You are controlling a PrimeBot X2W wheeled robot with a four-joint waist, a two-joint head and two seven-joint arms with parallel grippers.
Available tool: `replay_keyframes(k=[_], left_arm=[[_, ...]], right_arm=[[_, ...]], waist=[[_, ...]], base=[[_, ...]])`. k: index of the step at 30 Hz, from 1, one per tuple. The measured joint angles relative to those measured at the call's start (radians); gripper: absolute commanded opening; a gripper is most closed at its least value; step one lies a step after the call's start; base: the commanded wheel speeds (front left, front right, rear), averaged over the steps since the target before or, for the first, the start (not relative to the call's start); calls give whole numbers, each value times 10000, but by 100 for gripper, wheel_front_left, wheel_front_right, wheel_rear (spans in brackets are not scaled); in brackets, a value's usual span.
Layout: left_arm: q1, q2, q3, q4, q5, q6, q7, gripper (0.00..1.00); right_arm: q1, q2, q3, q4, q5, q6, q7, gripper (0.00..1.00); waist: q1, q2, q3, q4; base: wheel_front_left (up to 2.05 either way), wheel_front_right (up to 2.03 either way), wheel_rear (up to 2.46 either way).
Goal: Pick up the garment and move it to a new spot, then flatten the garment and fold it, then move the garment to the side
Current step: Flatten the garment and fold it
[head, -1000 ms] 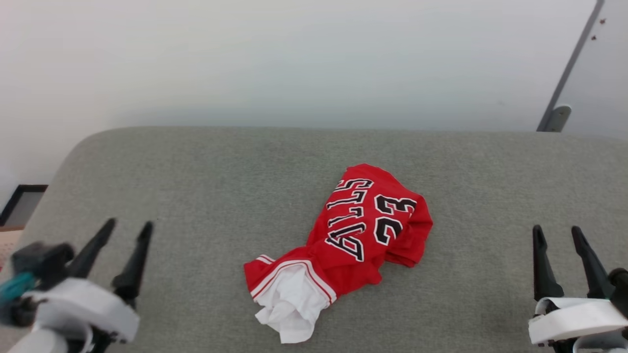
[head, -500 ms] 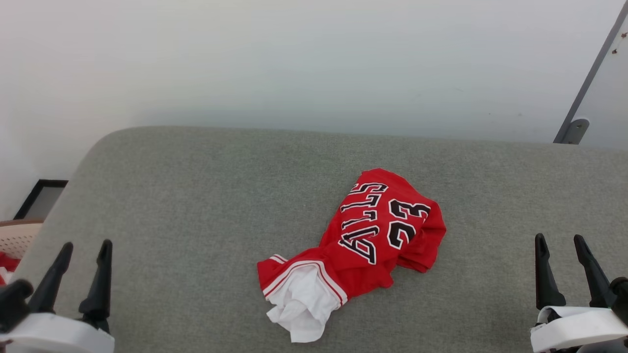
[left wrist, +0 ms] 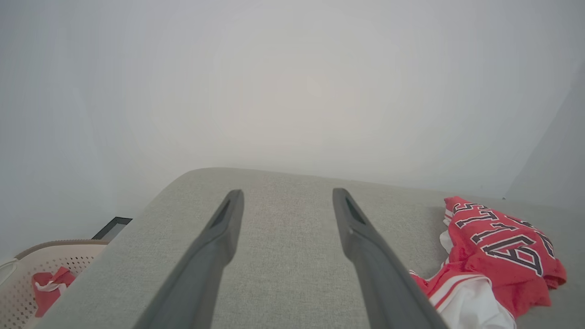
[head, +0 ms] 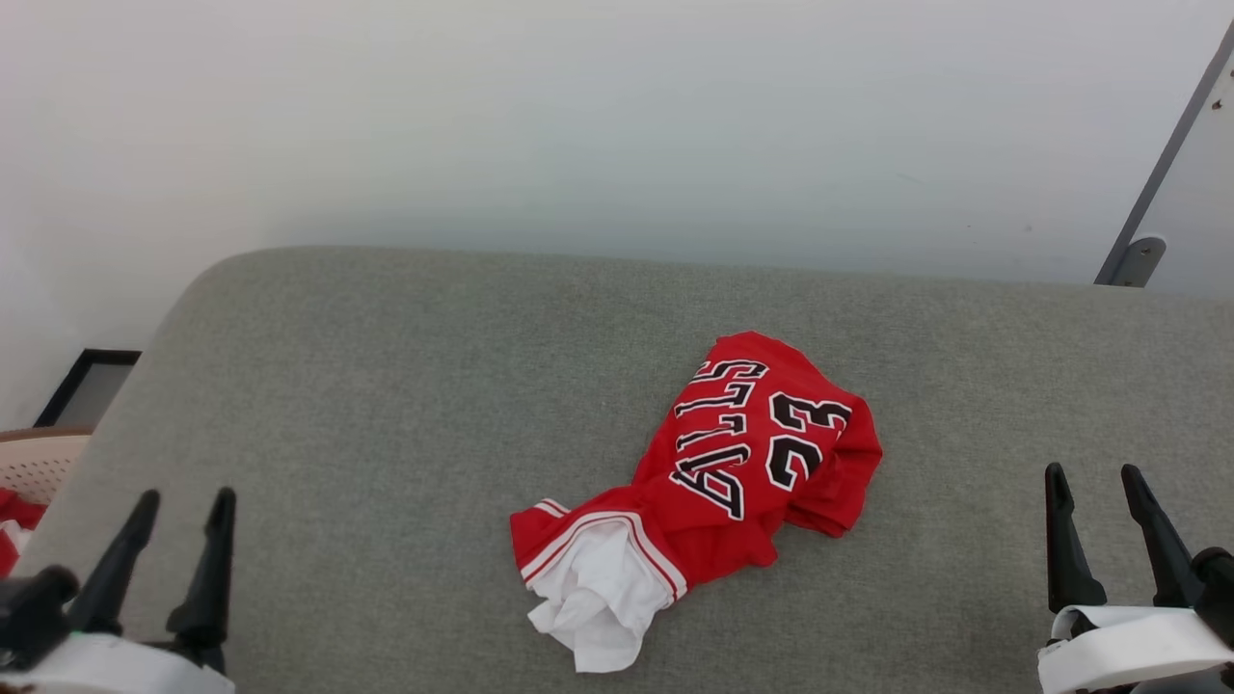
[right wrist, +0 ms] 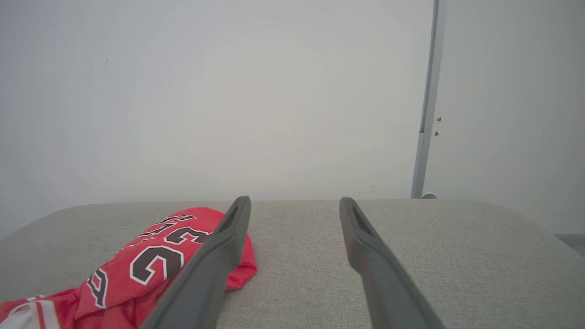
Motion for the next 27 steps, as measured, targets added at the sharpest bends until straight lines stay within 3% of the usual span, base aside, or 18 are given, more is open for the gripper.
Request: replay_keyframes(k=[6, 14, 27], left_arm=[[-805, 128, -510, -35, -326, -353, 1243, 100], [-2686, -25, -1549, 159, -1231, -602, 4096, 100], [-4923, -533, -3160, 1795, -2021, -500, 8268, 100]], right_arm=[[-78, 2, 98, 25, -27, 0, 0, 100], [-428, 46, 303, 46, -54, 0, 0, 100], [-902, 232, 476, 8, -86, 0, 0, 100]], waist=[[0, 0, 93, -28], [1, 0, 349, -206], [1, -1, 1035, -791]], base=[[0, 0, 0], [0, 0, 0], [0, 0, 0]])
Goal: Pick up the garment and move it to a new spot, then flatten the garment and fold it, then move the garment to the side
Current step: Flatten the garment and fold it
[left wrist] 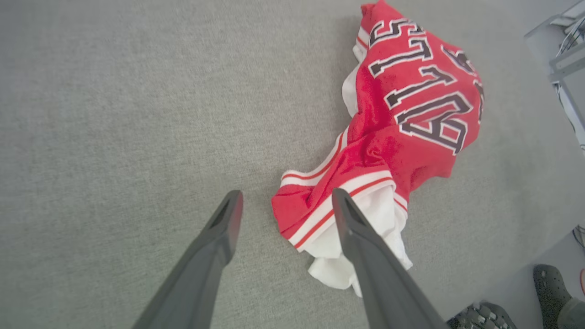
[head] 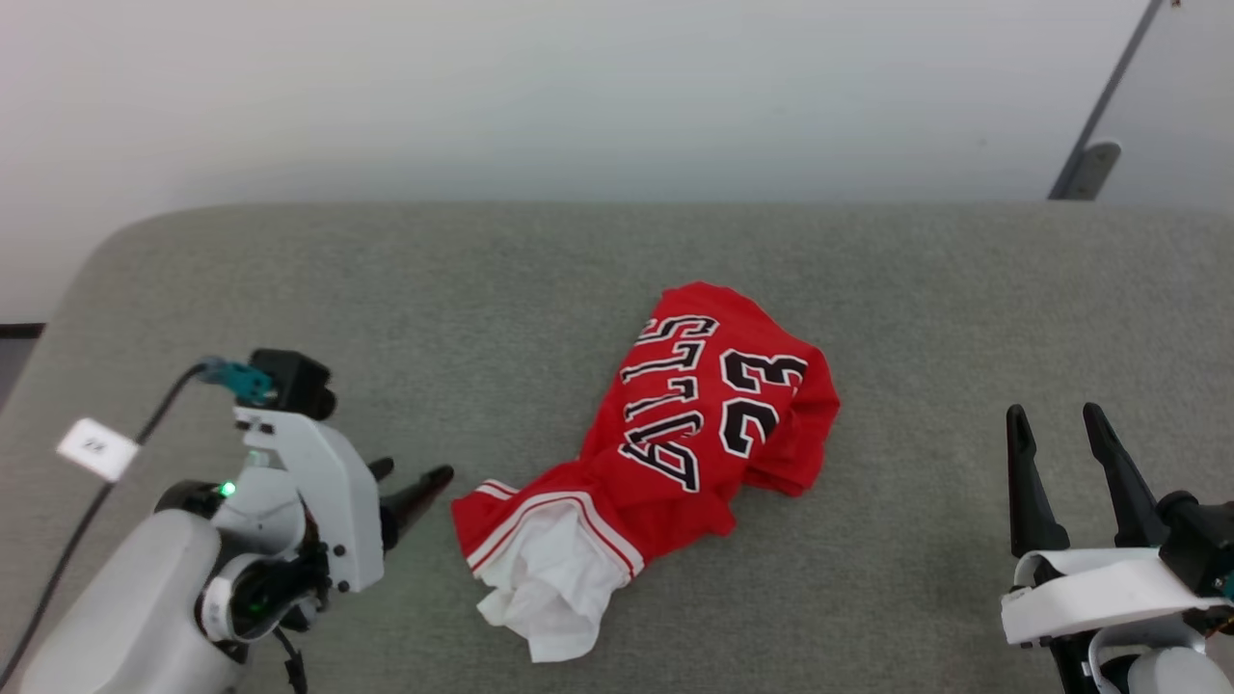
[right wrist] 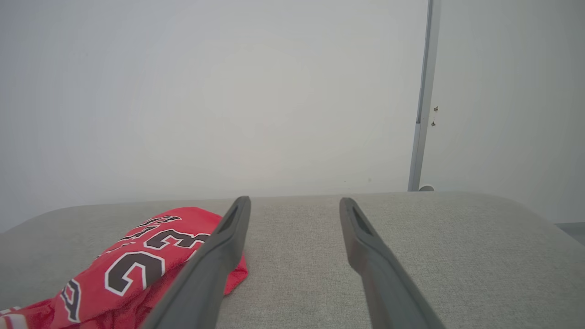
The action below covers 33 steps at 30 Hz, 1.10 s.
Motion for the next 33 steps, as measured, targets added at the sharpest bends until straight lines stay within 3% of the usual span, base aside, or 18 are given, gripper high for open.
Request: replay_keyframes(k=[8, 19, 20, 21, 22, 29, 33], left_arm=[[-547, -123, -681, 784, 286, 123, 1039, 100], [-813, -449, -953, 2458, 259, -157, 1009, 100], [-863, -516, -911, 2606, 165, -207, 991, 84], [-927, -575, -888, 2734, 82, -230, 993, 39], [-978, -614, -903, 2840, 46, -278, 989, 0], [-1214, -832, -968, 3430, -44, -508, 748, 0], [-1468, -543, -1018, 3572, 132, -560, 533, 0]], right_arm=[[-252, 79, 69, -33, 0, 0, 0, 100], [-394, 130, 169, -86, -75, 0, 0, 100], [-395, 130, 173, -86, -84, 0, 0, 100], [-395, 132, 176, -86, -107, 0, 0, 100], [-395, 130, 174, -84, -119, 0, 0, 100], [-388, 130, 111, -84, -173, 0, 0, 100], [-365, 127, 88, -65, -173, 0, 0, 100]], waist=[[0, 0, 507, -472], [0, 0, 981, -1033], [0, 0, 1002, -1061], [0, 0, 1017, -1083], [-1, 0, 1023, -1096], [0, 0, 933, -1029], [-1, 0, 854, -928]], base=[[0, 0, 0], [0, 0, 0], [0, 0, 0], [0, 0, 0], [0, 0, 0], [0, 0, 0], [0, 0, 0]])
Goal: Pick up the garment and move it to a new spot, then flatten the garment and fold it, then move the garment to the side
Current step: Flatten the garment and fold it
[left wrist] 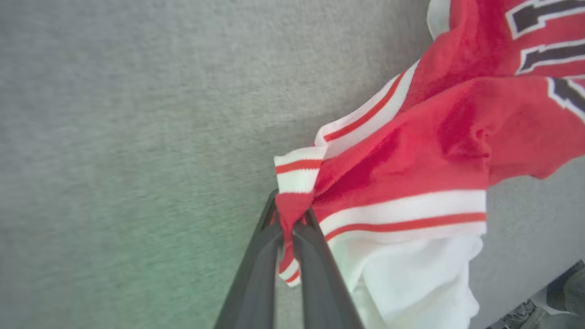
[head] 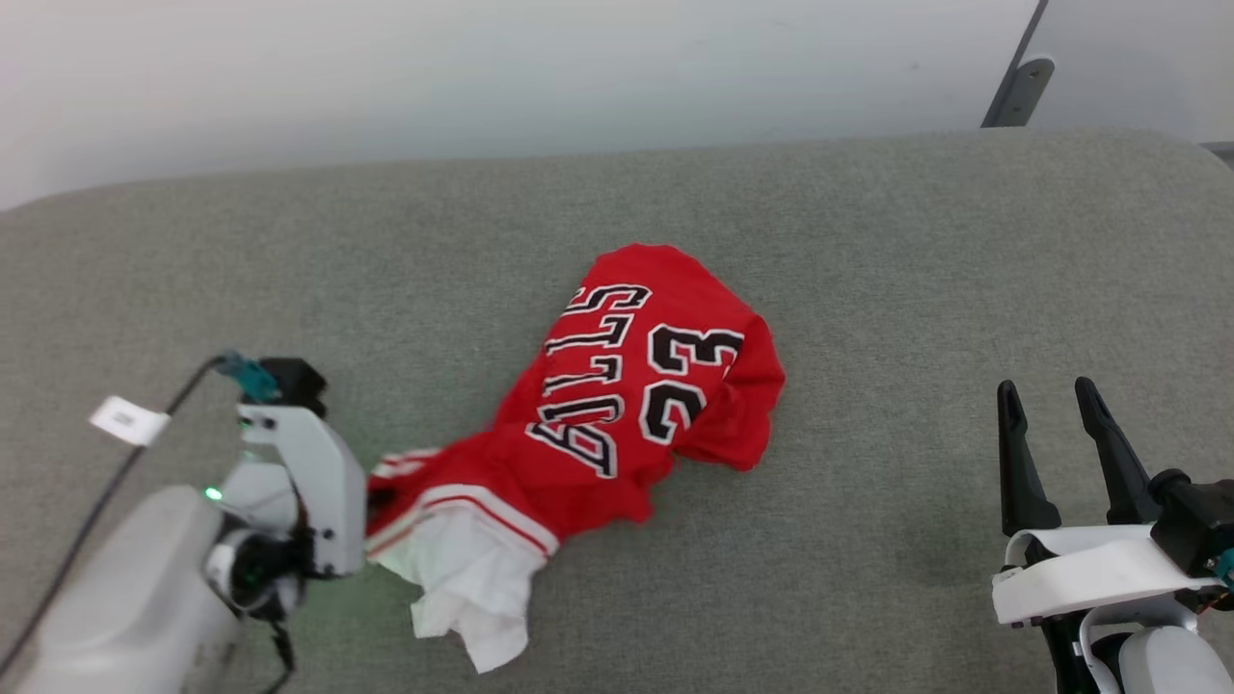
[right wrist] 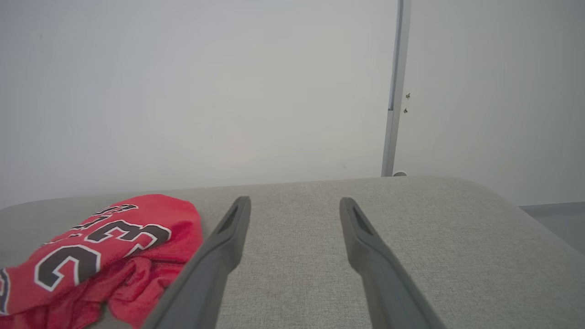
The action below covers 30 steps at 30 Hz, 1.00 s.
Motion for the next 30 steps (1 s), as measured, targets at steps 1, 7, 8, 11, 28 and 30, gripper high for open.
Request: replay_keyframes(k=[1, 7, 8, 11, 28, 30], left_arm=[[-81, 119, -4, 8, 88, -17, -79, 0], [-658, 989, -75, 6, 635, -75, -418, 0], [-749, 1156, -88, 6, 752, -82, -491, 0], [-1034, 1645, -199, 33, 1260, -98, -711, 0], [-1167, 1551, -221, 1624, 1335, -102, -1835, 72], [-1169, 1457, -215, 1710, 1264, -109, -1910, 100]], right_arm=[[11, -2, -2, 4, 0, 0, 0, 100], [29, 17, 0, -13, -2, 0, 0, 100], [30, 23, 0, -21, -2, 0, 0, 100], [30, 19, 2, -25, -2, 0, 0, 100], [15, 33, 226, 19, 23, 0, 0, 100], [10, 8, 244, 33, 21, 0, 0, 100]], waist=[[1, 0, -20, 28], [0, 0, -85, 147], [0, 0, -82, 154], [0, 0, -55, 154], [1, 0, 139, 69], [0, 0, 126, 138]], base=[[0, 0, 0], [0, 0, 0], [0, 0, 0], [0, 0, 0], [0, 0, 0], [0, 0, 0]])
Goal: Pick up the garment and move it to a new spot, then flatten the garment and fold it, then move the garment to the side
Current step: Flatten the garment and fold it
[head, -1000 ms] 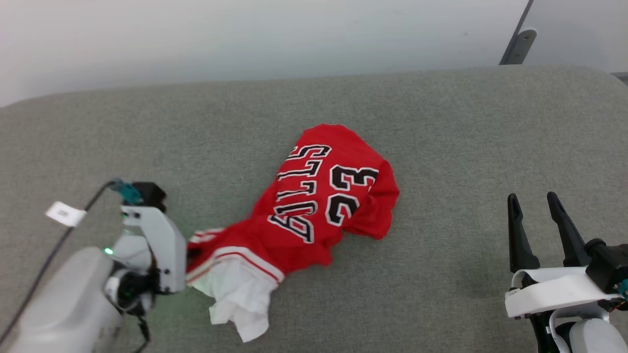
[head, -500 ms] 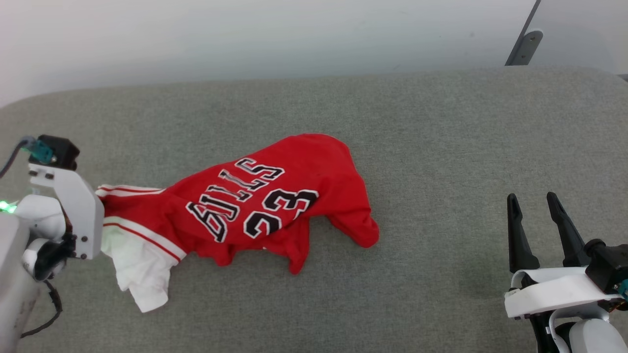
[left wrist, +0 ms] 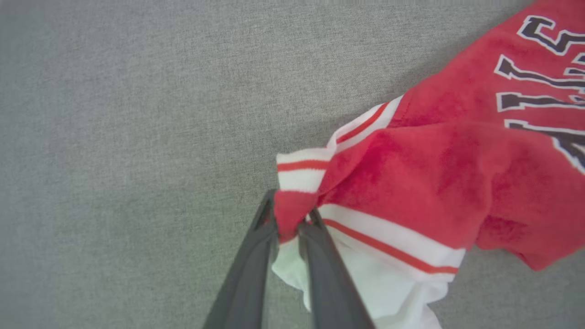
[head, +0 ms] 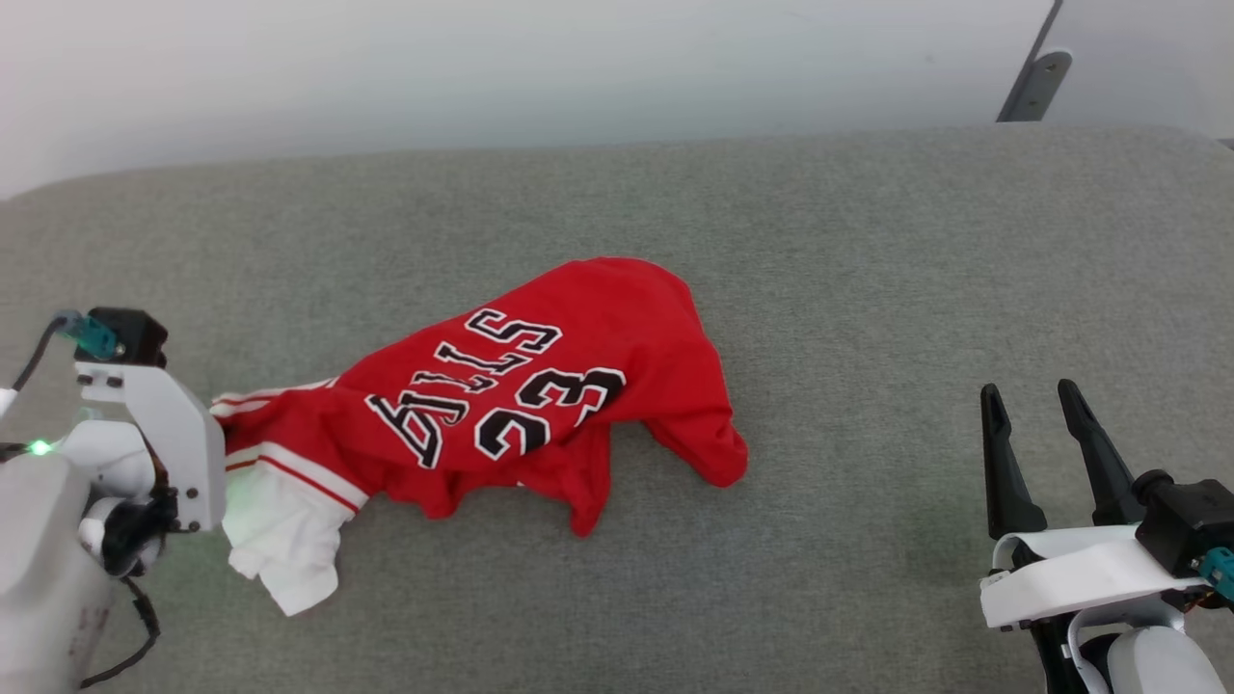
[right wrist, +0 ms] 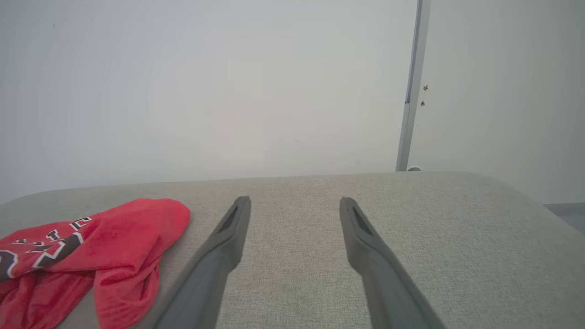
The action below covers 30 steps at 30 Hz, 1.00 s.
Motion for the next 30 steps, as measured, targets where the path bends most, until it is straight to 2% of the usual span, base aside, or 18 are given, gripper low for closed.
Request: replay_keyframes(k=[5, 11, 15, 21, 25, 29, 30], left_arm=[[-69, -130, 75, 15, -257, -2, -123, 100], [-28, -288, 255, -192, -755, 121, 410, 100], [251, -512, 362, -587, -1273, 500, 1267, 100], [881, -633, 199, -1218, -1572, 1363, 2422, 100], [1159, -830, 134, -1321, -1670, 1549, 2506, 100], [1281, -982, 21, -974, -1569, 1473, 2132, 100], [1284, -1053, 35, -842, -1574, 1338, 2023, 60]], right_arm=[[-5, -105, 10, 50, 0, 0, 0, 100], [4, -201, 38, 102, 0, 0, 0, 100], [35, -265, 48, 128, 0, 0, 0, 100], [89, -307, 128, 150, 0, 0, 0, 100], [88, -307, 236, 150, 0, 0, 0, 100], [65, -351, 349, 150, 6, 0, 0, 100], [44, -362, 359, 150, 6, 0, 0, 100]], waist=[[0, 0, -82, 235], [0, 0, -252, 537], [0, 0, -392, 723], [0, 0, -533, 929], [0, 0, -512, 934], [0, 0, -422, 876], [0, 0, -389, 857]], base=[[0, 0, 0], [0, 0, 0], [0, 0, 0], [0, 0, 0], [0, 0, 0], [0, 0, 0], [0, 0, 0]])
